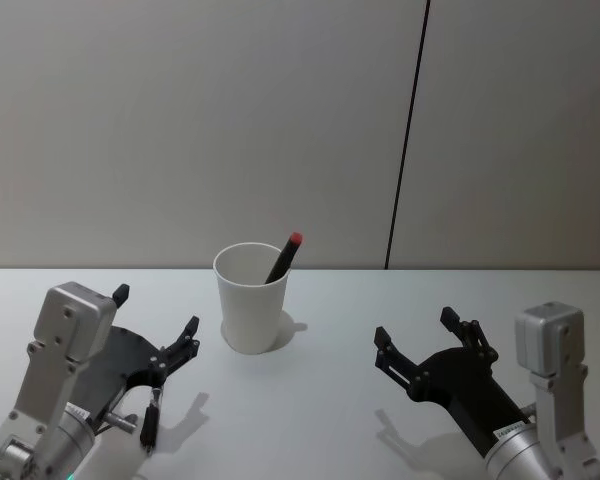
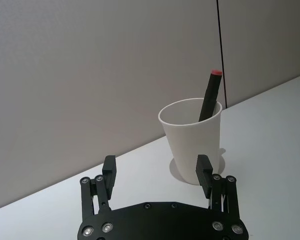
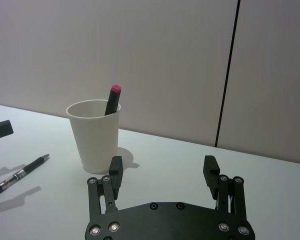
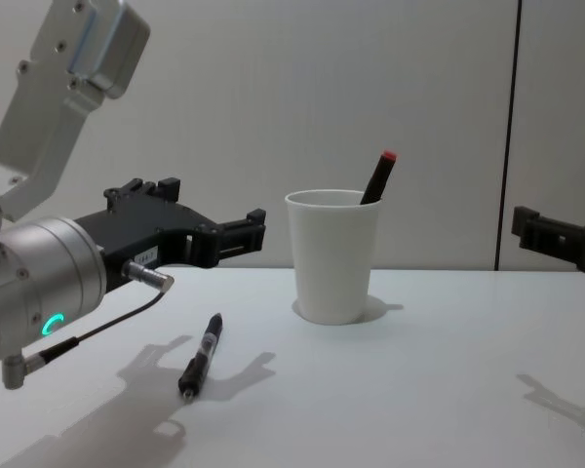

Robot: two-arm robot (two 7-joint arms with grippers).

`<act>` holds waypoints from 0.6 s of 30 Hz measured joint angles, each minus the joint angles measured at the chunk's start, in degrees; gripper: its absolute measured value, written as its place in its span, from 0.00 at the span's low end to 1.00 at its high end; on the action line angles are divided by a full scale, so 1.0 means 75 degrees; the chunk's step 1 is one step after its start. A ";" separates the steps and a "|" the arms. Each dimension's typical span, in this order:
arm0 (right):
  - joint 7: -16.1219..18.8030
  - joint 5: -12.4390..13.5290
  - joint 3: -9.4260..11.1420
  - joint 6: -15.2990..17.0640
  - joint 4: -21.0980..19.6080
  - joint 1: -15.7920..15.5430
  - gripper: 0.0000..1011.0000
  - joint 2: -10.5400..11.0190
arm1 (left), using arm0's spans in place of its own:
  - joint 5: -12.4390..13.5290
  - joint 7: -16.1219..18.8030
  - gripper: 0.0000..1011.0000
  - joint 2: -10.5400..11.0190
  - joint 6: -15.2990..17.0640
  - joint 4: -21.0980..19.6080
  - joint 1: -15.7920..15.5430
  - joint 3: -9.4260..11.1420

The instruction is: Place the pen into the pen holder.

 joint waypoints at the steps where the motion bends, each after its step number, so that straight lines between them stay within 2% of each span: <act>1: 0.0000 0.0000 0.0000 0.0000 -0.0001 -0.0001 0.99 0.0001 | 0.0000 0.0000 0.99 0.0000 0.0000 0.0000 0.0000 0.0000; 13: 0.0000 0.0001 0.0005 0.0000 -0.0005 -0.0004 0.99 0.0004 | -0.0012 -0.0011 0.99 -0.0010 0.0017 -0.0015 0.0012 -0.0016; 18: 0.0000 0.0000 0.0005 -0.0001 -0.0005 -0.0004 0.99 0.0004 | -0.0108 -0.0048 0.99 -0.0024 0.0201 -0.0104 0.0068 -0.0064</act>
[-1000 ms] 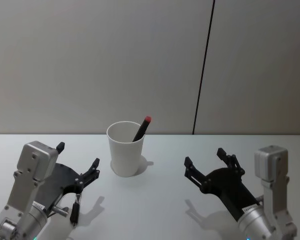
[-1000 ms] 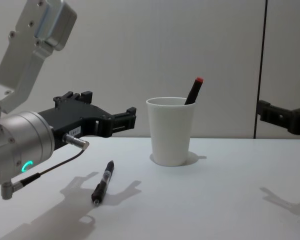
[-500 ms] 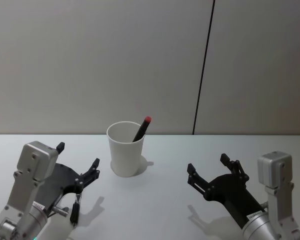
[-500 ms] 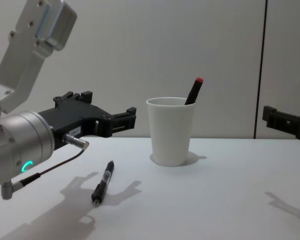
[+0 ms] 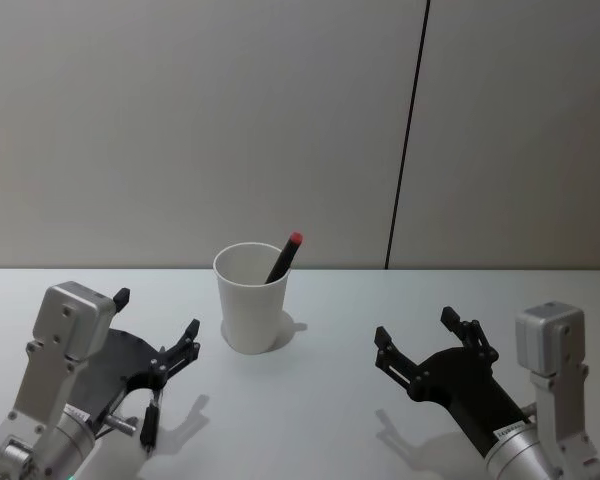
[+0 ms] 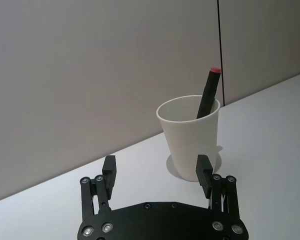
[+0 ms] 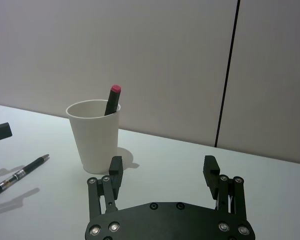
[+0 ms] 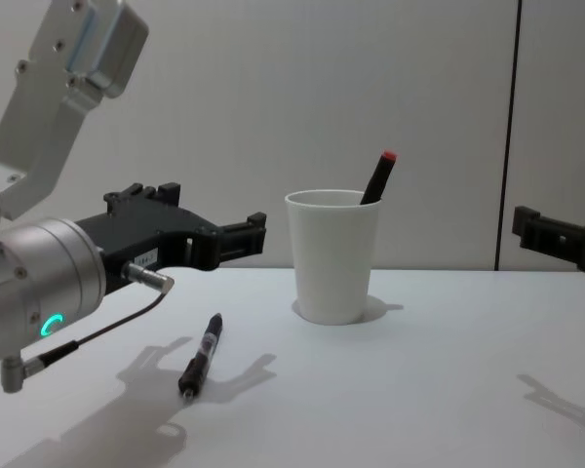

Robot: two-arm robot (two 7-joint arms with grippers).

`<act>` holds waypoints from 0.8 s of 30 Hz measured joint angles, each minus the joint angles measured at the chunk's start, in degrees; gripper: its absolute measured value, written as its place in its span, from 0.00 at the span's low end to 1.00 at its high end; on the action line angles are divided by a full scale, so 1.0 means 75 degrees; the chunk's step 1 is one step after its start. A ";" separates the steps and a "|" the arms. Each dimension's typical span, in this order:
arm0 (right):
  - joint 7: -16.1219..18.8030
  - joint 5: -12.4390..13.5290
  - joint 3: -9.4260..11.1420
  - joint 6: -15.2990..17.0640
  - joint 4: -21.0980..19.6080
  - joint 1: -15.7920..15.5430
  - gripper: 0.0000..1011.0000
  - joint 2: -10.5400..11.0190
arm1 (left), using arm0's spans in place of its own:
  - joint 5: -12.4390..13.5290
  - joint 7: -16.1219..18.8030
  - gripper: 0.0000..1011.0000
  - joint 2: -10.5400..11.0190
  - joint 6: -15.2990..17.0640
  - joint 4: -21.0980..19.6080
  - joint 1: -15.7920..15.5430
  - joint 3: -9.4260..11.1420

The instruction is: Place the pen into the pen holder.

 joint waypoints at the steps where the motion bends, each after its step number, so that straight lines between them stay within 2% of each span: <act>1: 0.0000 0.0000 0.0000 -0.0001 0.0000 0.0000 0.99 0.0000 | -0.0036 -0.0014 0.99 -0.0003 0.0076 -0.0038 0.0024 -0.0016; 8: 0.0001 0.0000 0.0000 -0.0002 0.0000 0.0000 0.99 0.0000 | -0.0229 -0.0065 0.99 -0.0012 0.0538 -0.0252 0.0141 -0.0092; 16: 0.0003 0.0000 0.0000 -0.0002 0.0001 0.0000 0.99 0.0000 | -0.0539 -0.0122 0.99 -0.0020 0.1501 -0.0617 0.0292 -0.0197; 17: 0.0003 0.0000 0.0000 -0.0002 0.0001 0.0000 0.99 0.0000 | -0.0539 -0.0122 0.99 -0.0020 0.1501 -0.0617 0.0292 -0.0197; 19: 0.0003 0.0000 0.0000 -0.0002 0.0001 0.0001 0.99 0.0000 | -0.0629 -0.0125 0.99 -0.0030 0.1830 -0.0723 0.0333 -0.0231; 21: 0.0003 0.0000 0.0000 -0.0002 0.0001 0.0000 0.99 0.0000 | -0.0651 -0.0125 0.99 -0.0034 0.1910 -0.0757 0.0345 -0.0242; 24: 0.0003 0.0000 0.0000 -0.0002 0.0001 0.0000 0.99 0.0000 | -0.0763 -0.0114 0.99 -0.0063 0.2357 -0.0885 0.0384 -0.0287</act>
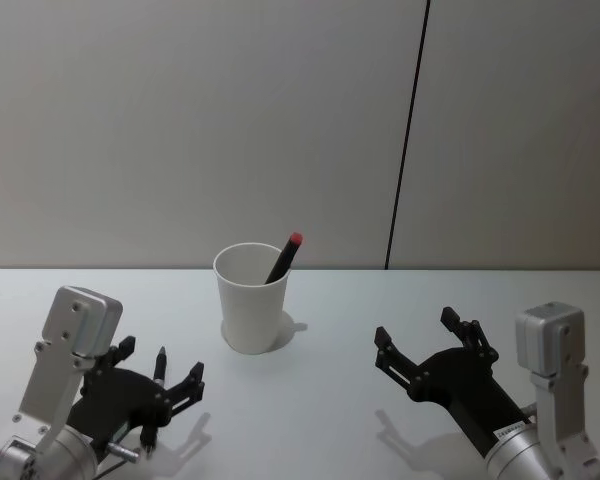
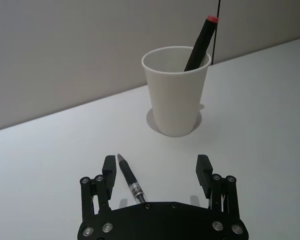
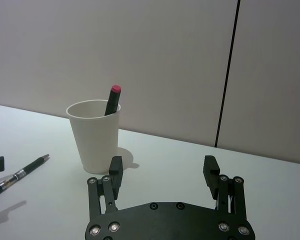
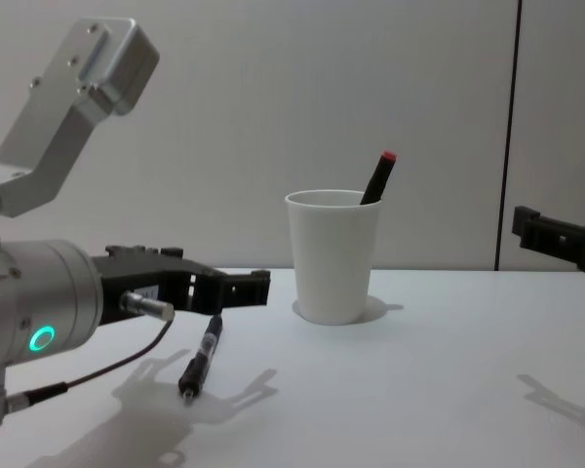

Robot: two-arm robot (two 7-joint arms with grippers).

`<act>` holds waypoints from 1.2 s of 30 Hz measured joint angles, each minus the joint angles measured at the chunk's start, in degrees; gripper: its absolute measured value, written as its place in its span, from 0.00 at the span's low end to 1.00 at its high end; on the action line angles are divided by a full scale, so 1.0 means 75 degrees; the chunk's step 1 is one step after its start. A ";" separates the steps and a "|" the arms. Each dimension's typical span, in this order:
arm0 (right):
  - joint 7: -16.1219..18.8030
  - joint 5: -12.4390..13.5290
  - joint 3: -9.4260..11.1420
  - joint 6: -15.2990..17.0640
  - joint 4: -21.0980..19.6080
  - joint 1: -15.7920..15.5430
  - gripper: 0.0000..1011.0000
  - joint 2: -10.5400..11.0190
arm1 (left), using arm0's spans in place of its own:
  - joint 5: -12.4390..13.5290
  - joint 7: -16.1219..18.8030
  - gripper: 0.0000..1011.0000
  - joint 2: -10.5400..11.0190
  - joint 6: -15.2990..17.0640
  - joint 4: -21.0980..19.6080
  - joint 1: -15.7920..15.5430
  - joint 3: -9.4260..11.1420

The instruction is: Place the pen into the pen holder.

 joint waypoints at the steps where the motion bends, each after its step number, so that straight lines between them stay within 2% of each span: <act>1: 0.0000 0.0000 0.0000 0.0000 0.0000 0.0000 0.99 0.0000 | -0.0027 0.0007 0.99 -0.0008 0.0113 -0.0019 0.0006 -0.0009; 12: 0.0000 0.0000 0.0000 0.0000 0.0000 0.0000 0.99 0.0000 | -0.0215 0.0304 0.99 -0.0278 0.1283 -0.0260 0.0101 -0.0090; 19: 0.0000 0.0000 -0.0001 0.0000 0.0000 0.0000 0.99 0.0000 | -0.0221 0.0568 0.99 -0.0483 0.1725 -0.0331 0.0169 -0.0102; 29: 0.0000 0.0000 0.0000 0.0000 0.0000 0.0000 0.99 0.0000 | -0.0128 0.0993 0.99 -0.0815 0.2069 -0.0364 0.0274 -0.0132; 36: 0.0000 0.0000 0.0000 0.0000 0.0000 0.0000 0.99 0.0000 | -0.0063 0.1229 0.99 -0.1034 0.2125 -0.0326 0.0339 -0.0179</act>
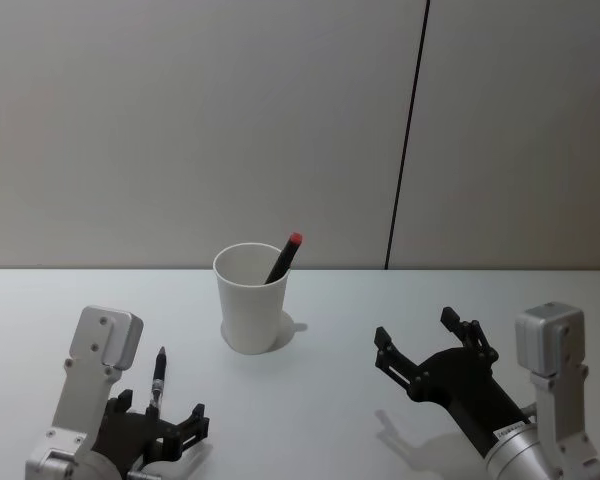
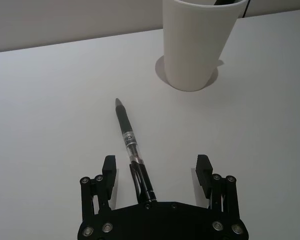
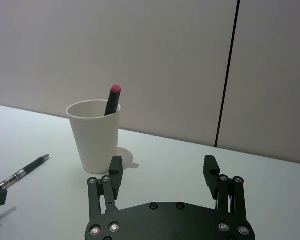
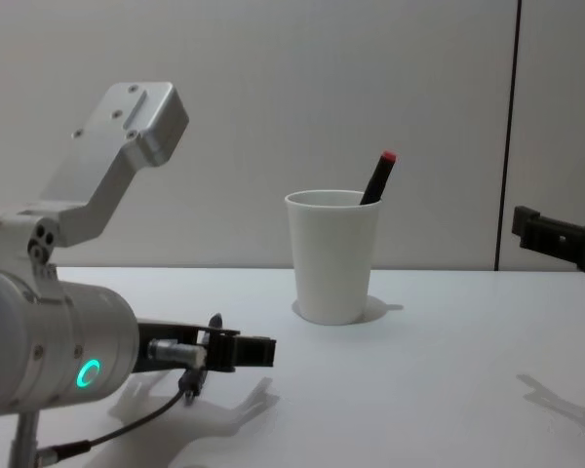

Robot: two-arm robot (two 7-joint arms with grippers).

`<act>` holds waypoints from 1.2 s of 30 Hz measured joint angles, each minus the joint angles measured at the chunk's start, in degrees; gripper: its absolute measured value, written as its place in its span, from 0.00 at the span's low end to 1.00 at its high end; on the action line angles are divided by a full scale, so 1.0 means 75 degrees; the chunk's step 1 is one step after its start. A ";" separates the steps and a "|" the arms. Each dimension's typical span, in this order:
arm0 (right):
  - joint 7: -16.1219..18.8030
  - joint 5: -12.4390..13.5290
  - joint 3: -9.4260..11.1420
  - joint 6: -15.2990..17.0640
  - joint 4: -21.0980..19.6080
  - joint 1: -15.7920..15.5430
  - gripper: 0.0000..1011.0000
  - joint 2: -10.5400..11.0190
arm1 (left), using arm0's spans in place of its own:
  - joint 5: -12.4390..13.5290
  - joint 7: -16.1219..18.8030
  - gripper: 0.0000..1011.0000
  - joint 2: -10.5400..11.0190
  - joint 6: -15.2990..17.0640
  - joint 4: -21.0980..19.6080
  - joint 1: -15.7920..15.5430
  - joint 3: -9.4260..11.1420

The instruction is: Place the pen into the pen holder.

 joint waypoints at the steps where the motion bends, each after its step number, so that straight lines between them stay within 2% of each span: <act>1: 0.0000 0.0000 0.0000 0.0000 0.0000 0.0000 0.99 0.0000 | 0.0011 0.0048 0.99 -0.0049 0.0001 0.0024 0.0011 -0.0014; 17: 0.0000 0.0000 0.0000 0.0000 0.0000 0.0000 0.99 0.0000 | 0.0008 0.0175 0.99 -0.0393 -0.0107 0.0371 0.0047 -0.0205; 34: 0.0000 0.0000 0.0000 0.0000 0.0000 0.0000 0.99 0.0000 | -0.0028 0.0158 0.99 -0.0524 -0.0213 0.0531 0.0061 -0.0317; 36: 0.0000 0.0000 0.0000 0.0000 0.0000 0.0000 0.99 0.0000 | -0.0029 0.0159 0.95 -0.0529 -0.0216 0.0540 0.0062 -0.0325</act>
